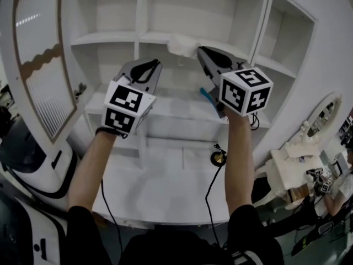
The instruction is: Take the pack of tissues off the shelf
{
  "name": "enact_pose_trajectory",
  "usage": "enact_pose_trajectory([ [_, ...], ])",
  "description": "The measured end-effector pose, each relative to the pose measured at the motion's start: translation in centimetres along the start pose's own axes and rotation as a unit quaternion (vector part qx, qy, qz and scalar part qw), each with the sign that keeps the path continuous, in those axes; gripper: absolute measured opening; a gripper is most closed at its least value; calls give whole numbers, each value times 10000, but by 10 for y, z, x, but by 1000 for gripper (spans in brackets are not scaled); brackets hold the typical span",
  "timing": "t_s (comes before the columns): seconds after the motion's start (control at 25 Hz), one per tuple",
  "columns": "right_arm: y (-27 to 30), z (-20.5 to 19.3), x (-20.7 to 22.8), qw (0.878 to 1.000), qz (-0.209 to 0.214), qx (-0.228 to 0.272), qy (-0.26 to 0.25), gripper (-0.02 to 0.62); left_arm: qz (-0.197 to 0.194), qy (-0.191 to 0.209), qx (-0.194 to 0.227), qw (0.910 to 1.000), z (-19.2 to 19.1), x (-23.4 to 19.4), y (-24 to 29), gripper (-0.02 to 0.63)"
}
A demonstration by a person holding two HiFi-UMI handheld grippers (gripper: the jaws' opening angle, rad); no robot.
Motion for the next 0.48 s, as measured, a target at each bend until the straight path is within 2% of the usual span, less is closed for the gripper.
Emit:
enact_pose_trajectory([
  [0.28,-56,-46,-34,9988,-64,365,333,17,-118,-405,76,9991,-24,36,-30,12],
  [0.48,-76,-93,-59,9988,-466,132,-24,17,-32,-751,34,9972,-63,63,-53,12],
])
Point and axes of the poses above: the fingertips, and each gripper's own axes: y forward along the fingers, x to its right, z out of its top, the point moved 6 cm from there along -y, backward along the fingers, and after that the axes turned 2 degrees about x, right-handed, at the moved point
